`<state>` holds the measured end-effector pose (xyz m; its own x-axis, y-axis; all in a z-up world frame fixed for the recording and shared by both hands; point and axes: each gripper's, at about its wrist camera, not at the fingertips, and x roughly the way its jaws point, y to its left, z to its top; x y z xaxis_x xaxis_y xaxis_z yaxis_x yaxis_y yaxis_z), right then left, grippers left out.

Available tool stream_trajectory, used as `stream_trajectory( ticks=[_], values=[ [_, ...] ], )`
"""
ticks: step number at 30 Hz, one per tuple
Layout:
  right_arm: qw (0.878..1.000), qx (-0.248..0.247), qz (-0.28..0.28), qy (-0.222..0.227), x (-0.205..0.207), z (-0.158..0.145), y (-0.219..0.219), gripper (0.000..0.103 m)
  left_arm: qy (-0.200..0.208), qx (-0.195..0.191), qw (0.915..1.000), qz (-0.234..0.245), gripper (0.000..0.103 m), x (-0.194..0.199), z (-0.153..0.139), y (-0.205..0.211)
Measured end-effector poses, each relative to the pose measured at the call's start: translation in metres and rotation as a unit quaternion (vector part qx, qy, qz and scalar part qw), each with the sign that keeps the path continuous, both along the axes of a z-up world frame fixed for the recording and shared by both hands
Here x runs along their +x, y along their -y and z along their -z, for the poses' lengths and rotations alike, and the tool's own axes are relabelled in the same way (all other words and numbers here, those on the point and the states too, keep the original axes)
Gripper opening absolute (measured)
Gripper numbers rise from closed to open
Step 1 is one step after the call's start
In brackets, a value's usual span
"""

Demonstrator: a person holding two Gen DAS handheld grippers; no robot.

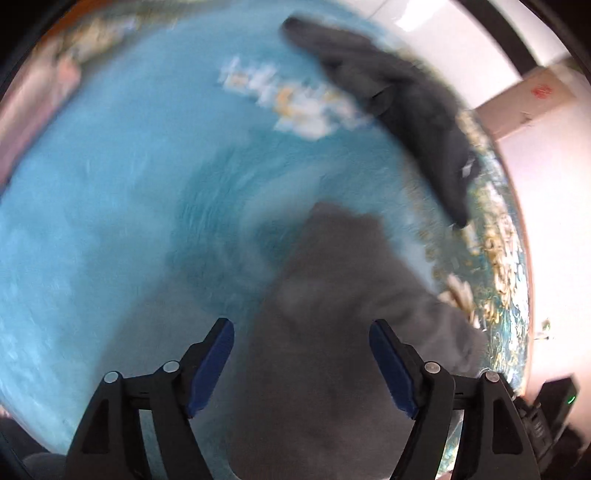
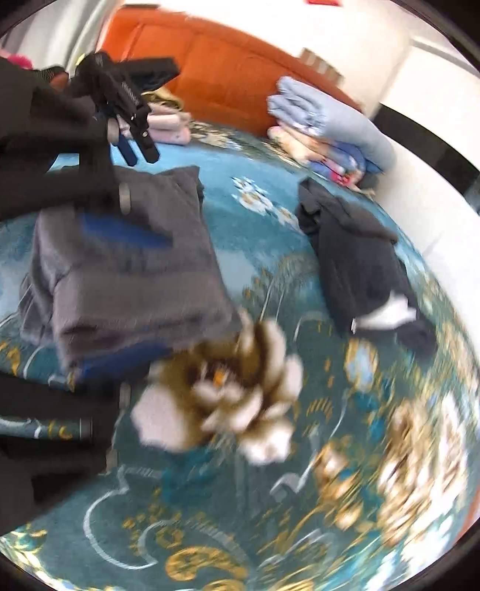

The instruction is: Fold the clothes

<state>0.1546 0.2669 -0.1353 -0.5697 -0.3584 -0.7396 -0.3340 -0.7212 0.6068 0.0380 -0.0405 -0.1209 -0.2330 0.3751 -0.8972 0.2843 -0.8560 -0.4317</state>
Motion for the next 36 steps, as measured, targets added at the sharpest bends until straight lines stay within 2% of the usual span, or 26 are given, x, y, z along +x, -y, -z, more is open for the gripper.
stream_trajectory(
  ticks=[1,4,7,10,12,15,17,19,20,22,25,28,31,36],
  values=[
    [1.000,-0.017,0.005,0.006,0.004,0.008,-0.004,0.065,0.018,0.012,0.9998,-0.006,0.079,-0.001,0.008,0.001],
    [0.997,-0.078,0.009,0.014,0.013,0.030,-0.010,0.065,0.024,0.034,0.9990,-0.018,0.081,-0.001,0.016,0.005],
    [0.993,-0.120,0.007,0.019,0.011,0.048,-0.009,0.065,0.029,0.049,0.9980,-0.026,0.092,-0.001,0.021,0.009],
    [0.990,-0.140,0.003,0.018,0.002,0.058,-0.007,0.065,0.045,0.081,0.9947,-0.045,0.098,-0.002,0.033,0.016],
    [0.989,-0.149,0.001,0.017,-0.004,0.059,-0.007,0.065,0.041,0.097,0.9934,-0.046,0.100,-0.003,0.033,0.016],
    [0.989,-0.149,-0.002,0.020,-0.011,0.059,-0.005,0.065,0.031,0.128,0.9910,-0.026,0.099,-0.004,0.029,0.011],
    [0.989,-0.148,-0.002,0.023,-0.013,0.059,-0.003,0.062,0.033,0.117,0.9925,-0.011,0.098,-0.004,0.027,0.007],
    [0.988,-0.150,0.004,0.026,-0.012,0.060,0.000,0.052,0.034,0.113,0.9930,-0.007,0.085,-0.004,0.027,0.005],
    [0.988,-0.151,0.008,0.027,-0.010,0.060,0.000,0.050,0.032,0.114,0.9929,-0.007,0.082,-0.003,0.025,0.005],
    [0.988,-0.151,0.017,0.029,-0.008,0.057,0.001,0.041,0.025,0.113,0.9933,-0.006,0.067,-0.002,0.021,0.004],
    [0.988,-0.151,0.030,0.032,-0.004,0.053,0.002,0.030,0.015,0.102,0.9947,-0.004,0.052,0.001,0.015,0.003],
    [0.988,-0.145,0.036,0.033,-0.001,0.045,0.004,0.023,0.002,0.092,0.9957,-0.010,0.038,0.008,0.008,0.007],
    [0.989,-0.138,0.035,0.028,-0.004,0.031,0.010,0.021,-0.013,0.080,0.9967,-0.006,0.030,0.016,-0.001,0.010],
    [0.992,-0.124,0.017,0.011,-0.013,0.002,0.026,0.019,-0.046,0.065,0.9967,0.013,0.027,0.019,-0.025,0.007]
  ],
)
